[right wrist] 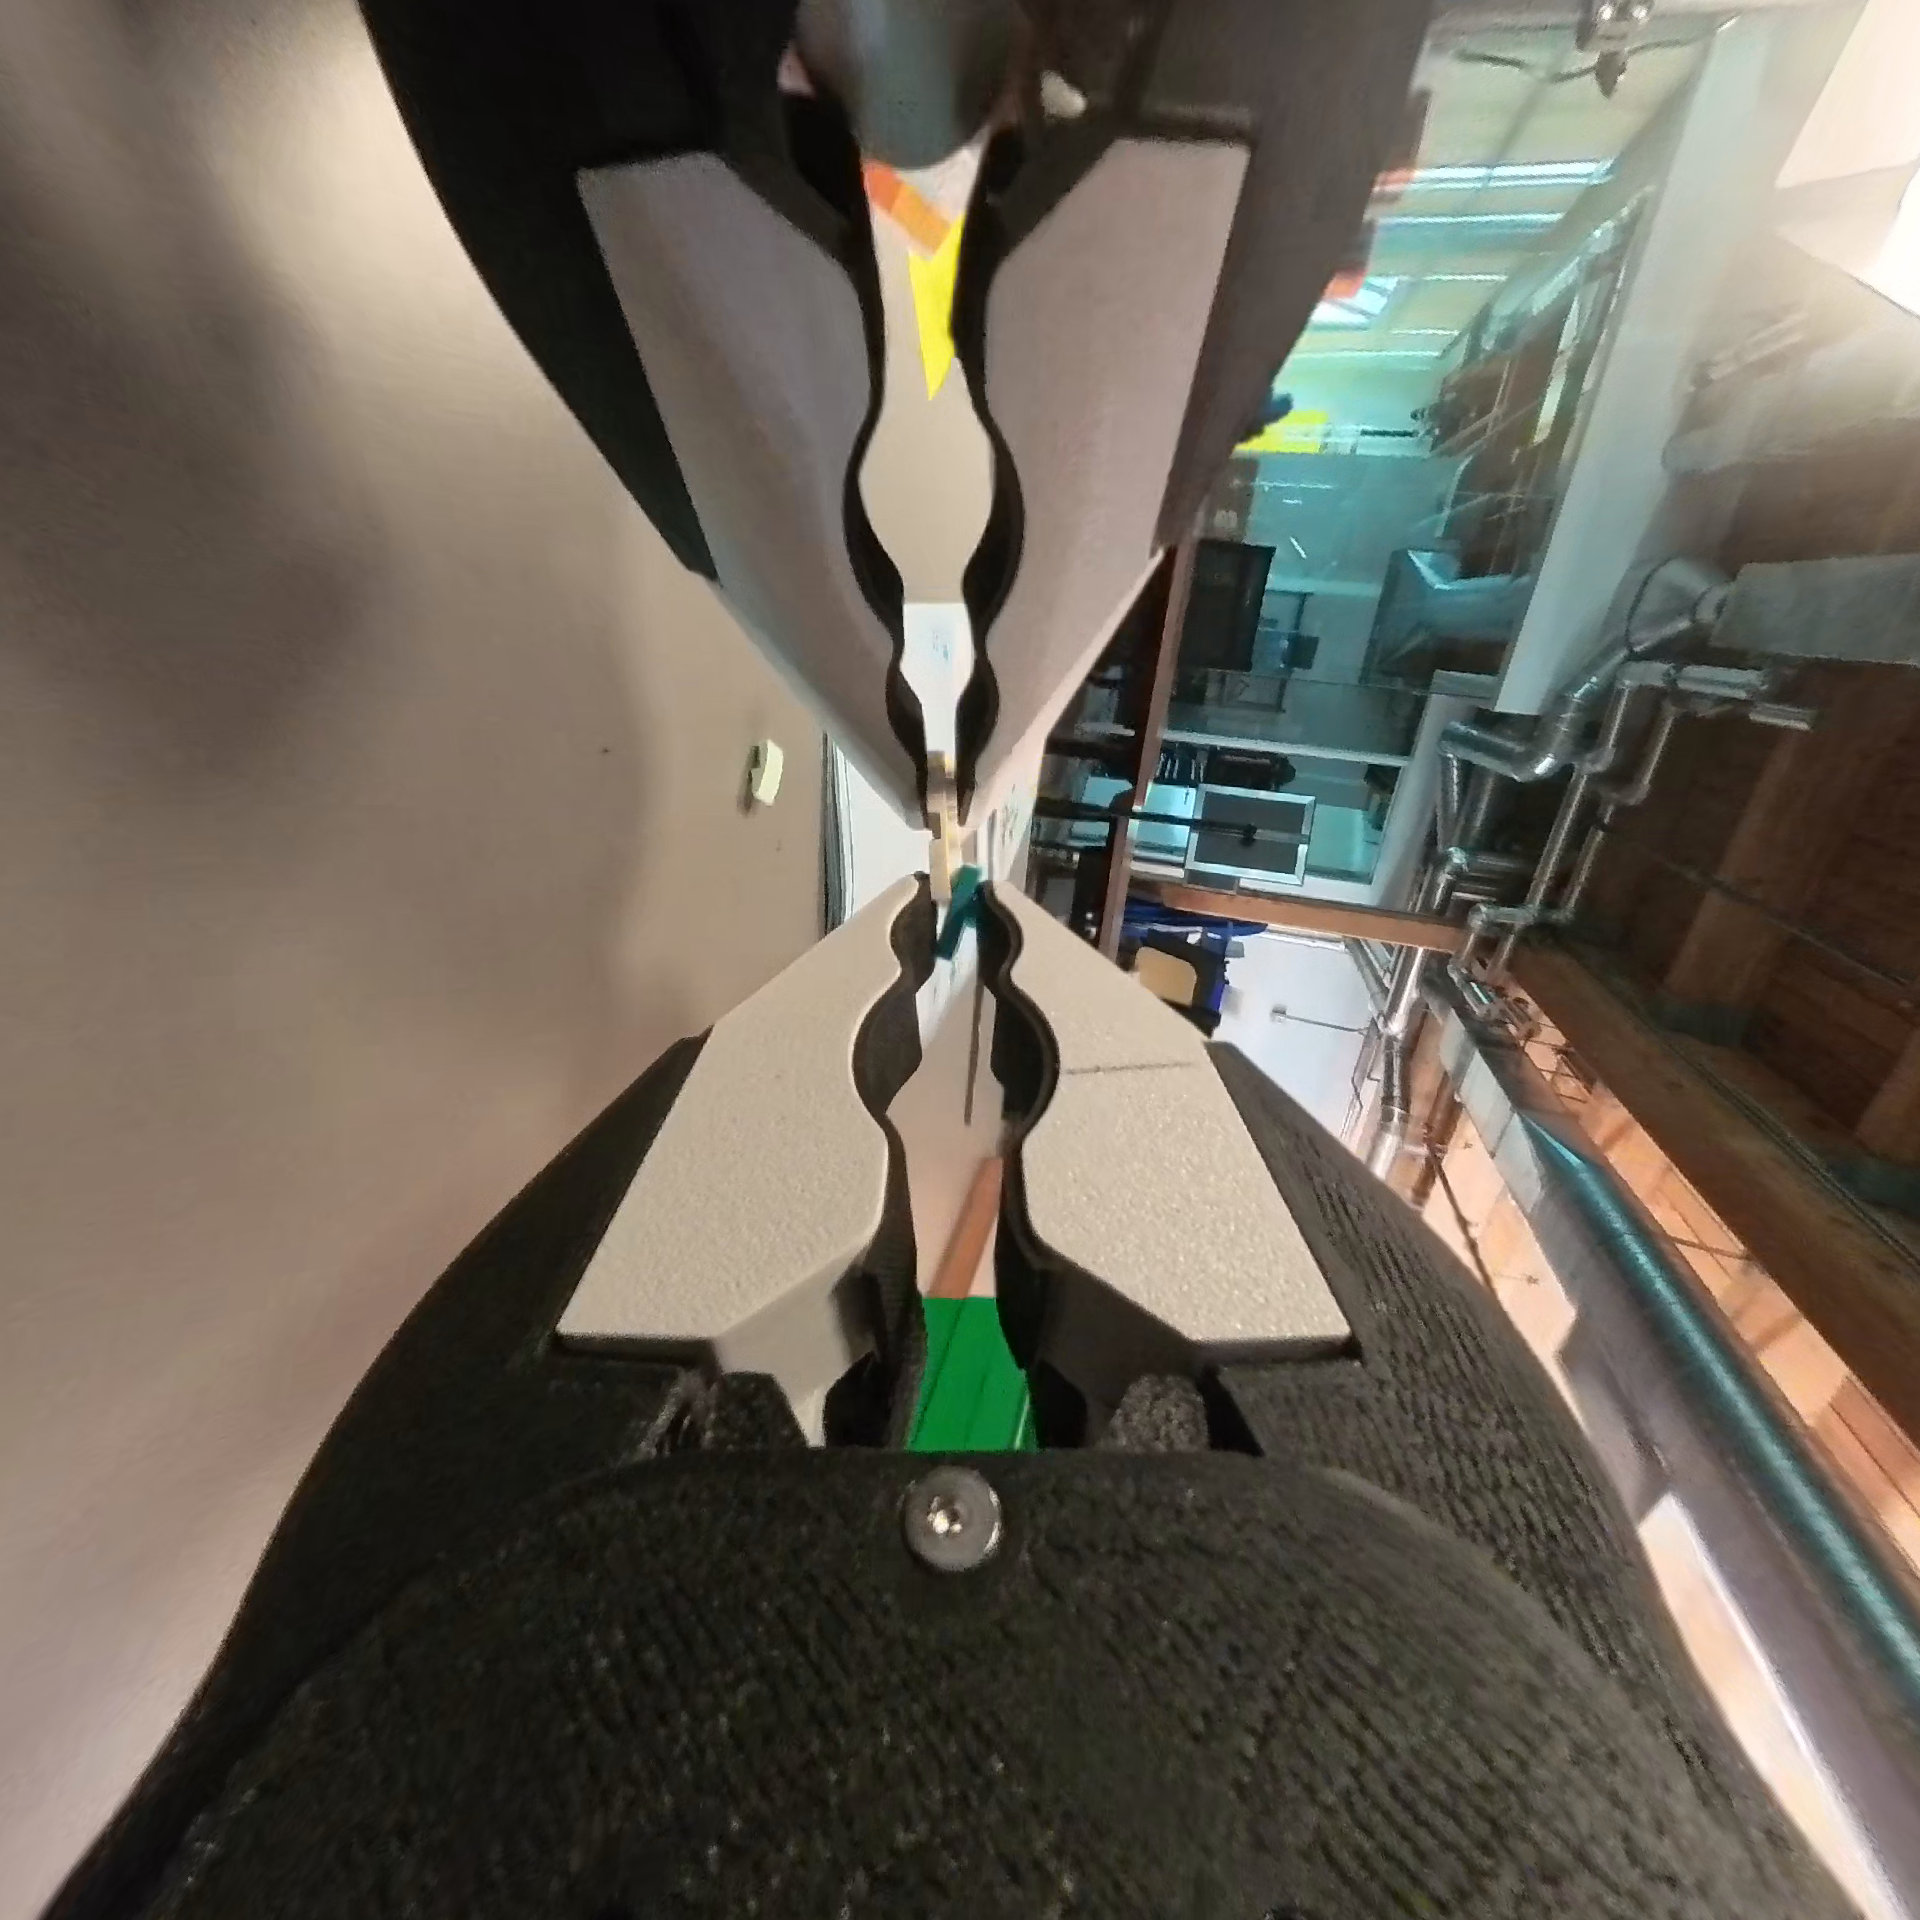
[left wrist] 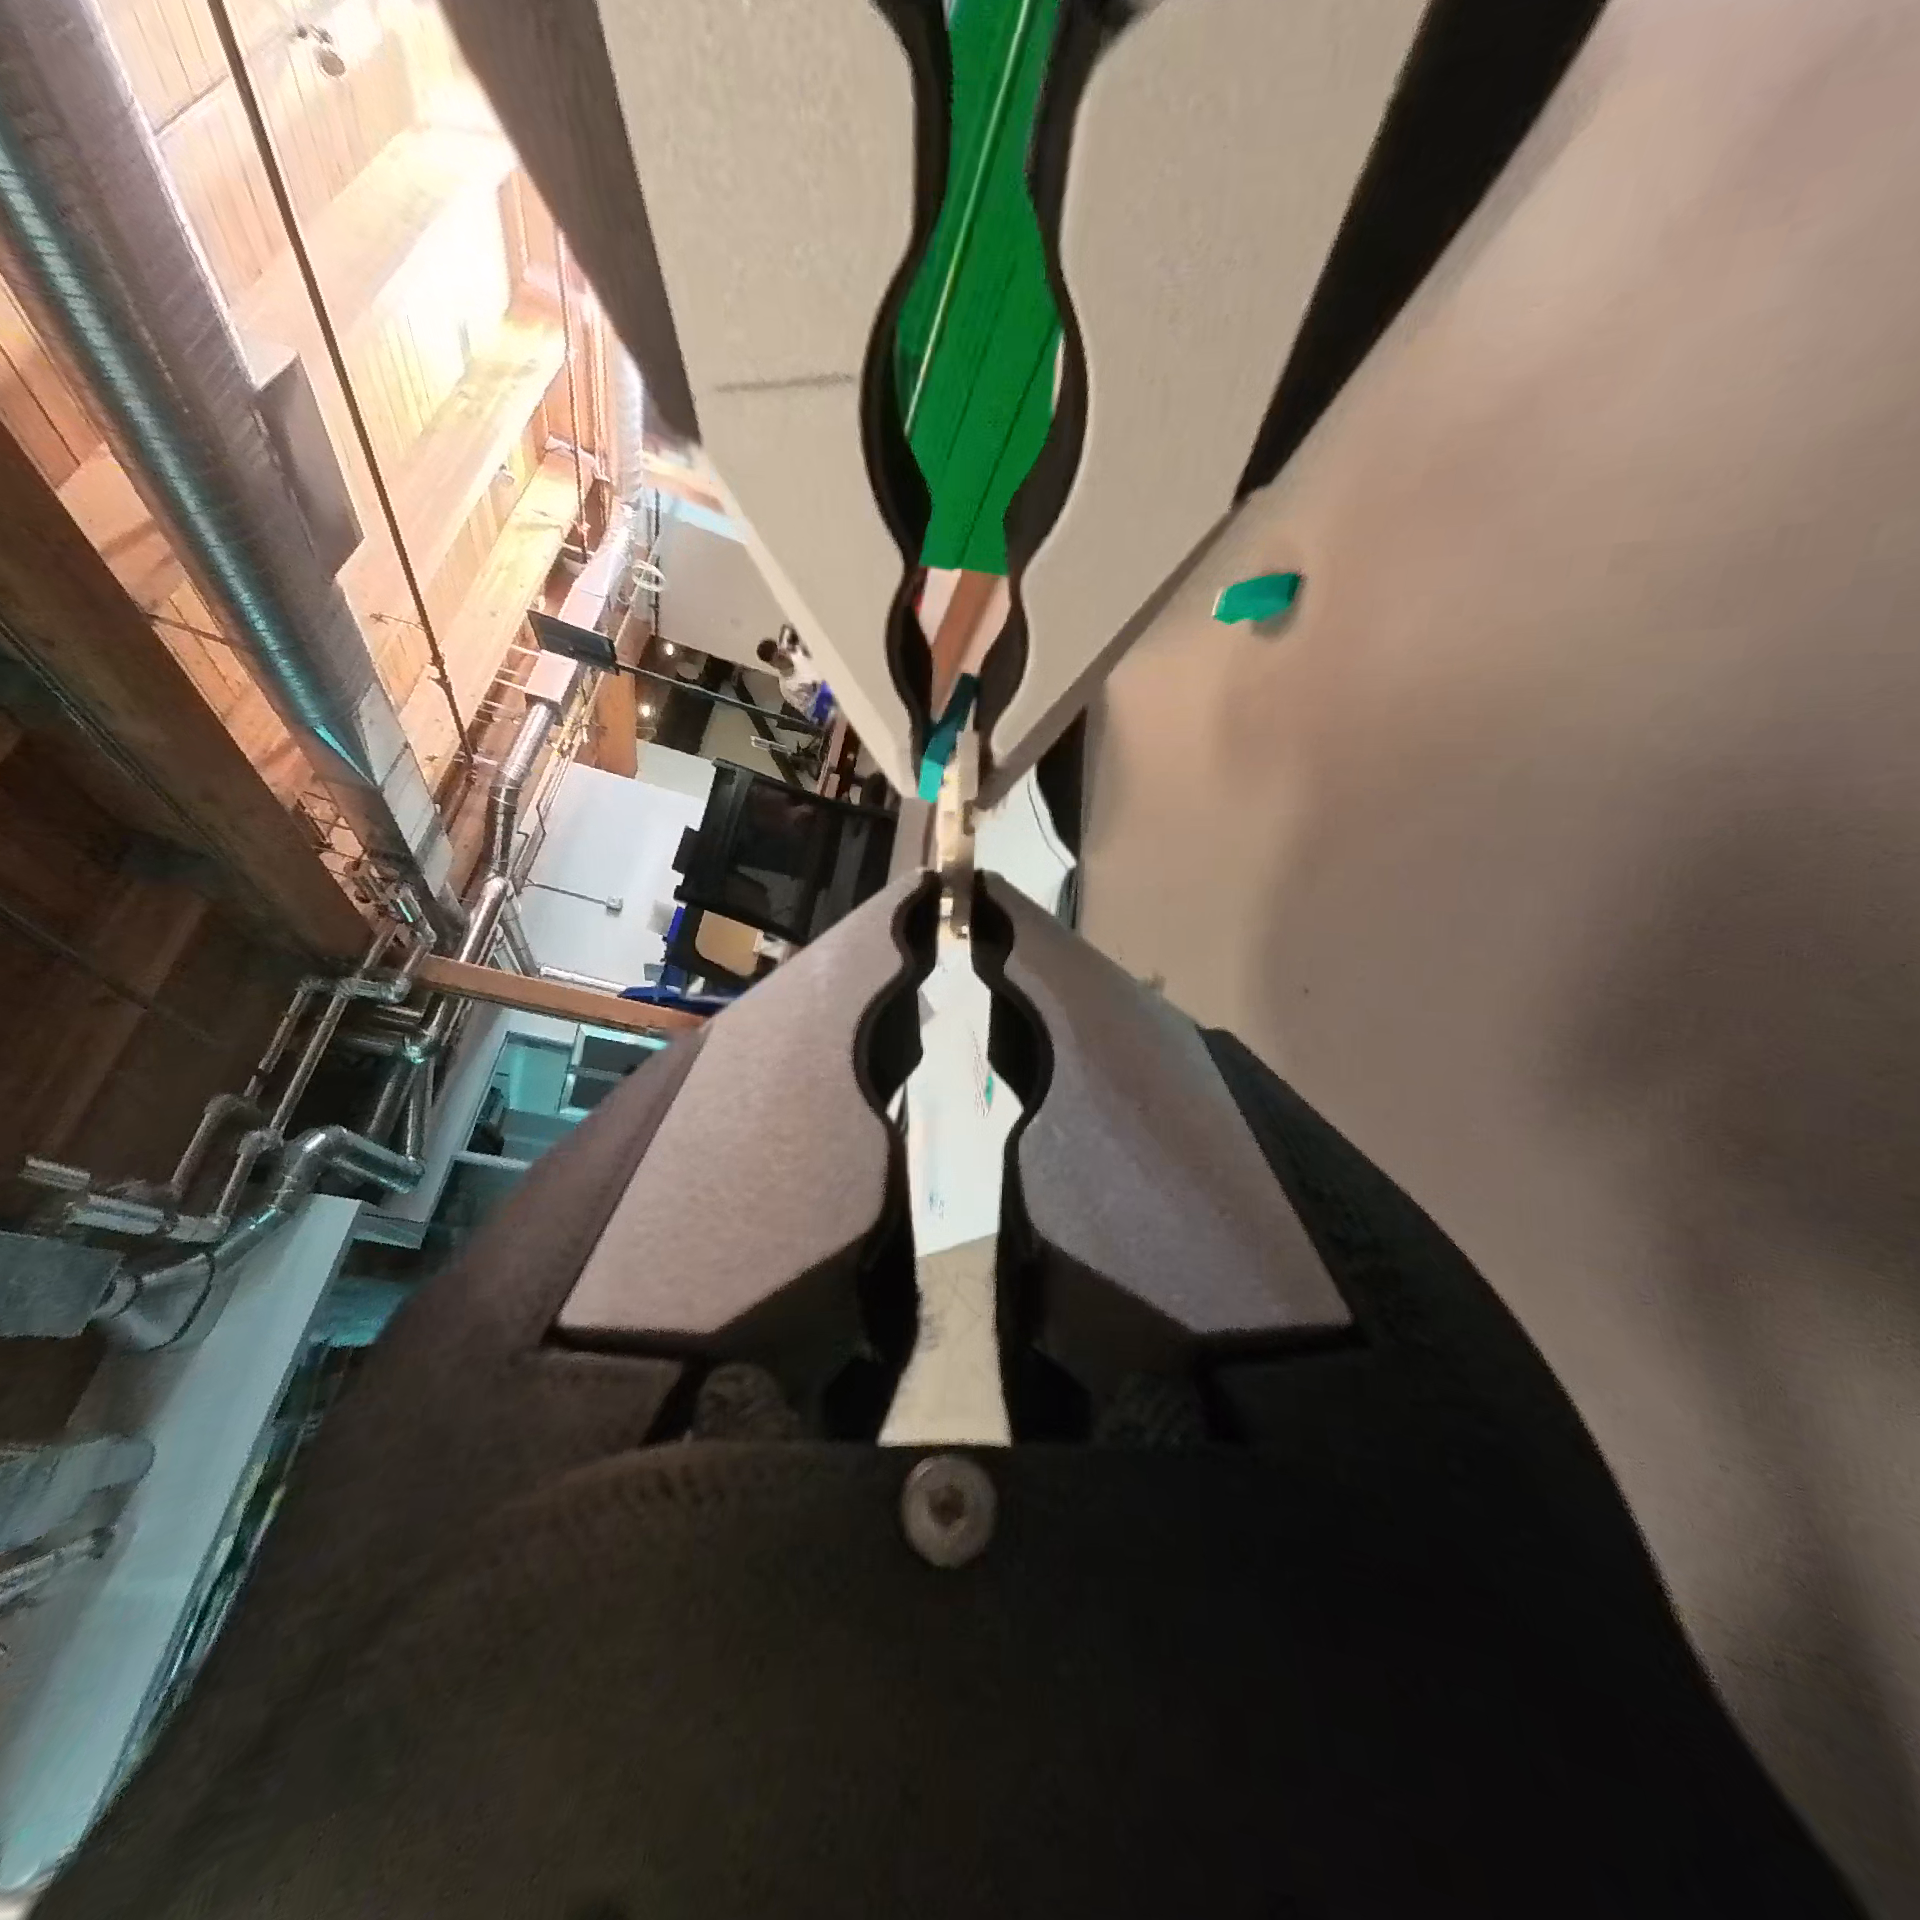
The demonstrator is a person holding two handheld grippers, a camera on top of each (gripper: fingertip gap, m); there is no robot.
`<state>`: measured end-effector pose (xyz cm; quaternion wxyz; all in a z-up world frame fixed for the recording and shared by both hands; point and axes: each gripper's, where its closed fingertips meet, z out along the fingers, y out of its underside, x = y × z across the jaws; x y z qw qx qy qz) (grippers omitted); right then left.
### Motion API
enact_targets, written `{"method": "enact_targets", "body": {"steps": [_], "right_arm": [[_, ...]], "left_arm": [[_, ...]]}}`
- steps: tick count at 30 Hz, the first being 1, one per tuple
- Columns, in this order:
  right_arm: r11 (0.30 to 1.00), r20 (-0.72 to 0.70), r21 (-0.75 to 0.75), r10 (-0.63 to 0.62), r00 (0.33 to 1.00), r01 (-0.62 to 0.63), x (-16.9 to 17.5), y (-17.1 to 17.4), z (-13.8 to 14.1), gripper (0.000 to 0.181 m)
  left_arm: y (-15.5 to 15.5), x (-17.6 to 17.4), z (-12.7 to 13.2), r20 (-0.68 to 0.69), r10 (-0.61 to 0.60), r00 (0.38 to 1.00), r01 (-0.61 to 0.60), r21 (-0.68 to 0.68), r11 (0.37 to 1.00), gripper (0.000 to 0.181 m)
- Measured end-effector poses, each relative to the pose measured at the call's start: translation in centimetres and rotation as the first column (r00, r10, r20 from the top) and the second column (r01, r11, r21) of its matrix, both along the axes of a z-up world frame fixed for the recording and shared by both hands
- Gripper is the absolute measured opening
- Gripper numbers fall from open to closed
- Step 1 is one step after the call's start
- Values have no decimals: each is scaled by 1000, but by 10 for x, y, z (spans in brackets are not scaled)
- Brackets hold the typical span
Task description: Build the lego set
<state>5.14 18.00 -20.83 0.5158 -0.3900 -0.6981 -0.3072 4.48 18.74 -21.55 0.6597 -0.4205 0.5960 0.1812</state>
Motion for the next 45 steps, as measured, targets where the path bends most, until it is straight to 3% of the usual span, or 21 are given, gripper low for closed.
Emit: {"method": "enact_targets", "body": {"steps": [10,13,21,28,33,36,39,42,45], "right_arm": [[998,19,-62,28,999,-27,7,-4,-7,5],[999,38,-48,24,999,-22,9,-4,-7,5],[993,338,114,-10,941,-31,15,0,-14,4],[993,314,116,-7,949,-32,12,2,-11,4],[1000,128,-4,6,992,-6,12,2,-18,11],[984,-56,-170,-61,997,50,21,9,-22,68],[951,-203,-306,-109,973,43,35,13,-25,72],[940,-383,-336,-71,921,-67,42,16,-18,72],[912,-620,-367,-90,779,-186,52,33,-2,72]], "left_arm": [[-21,10,-5,-41,-176,984,178,47,983,4],[-21,10,-4,-39,-160,986,160,-4,987,4],[-18,14,-10,-37,-79,996,74,-109,991,5],[-17,12,-9,-30,-65,997,61,-111,992,5],[-15,12,-13,-85,-65,994,60,-59,996,4],[-12,9,-16,-93,-51,994,45,-66,997,4],[-8,6,-19,-108,-39,993,32,-64,997,4],[-8,6,-21,-113,-43,993,35,-71,997,4],[-7,6,-24,-133,-43,990,35,-59,998,4]]}}
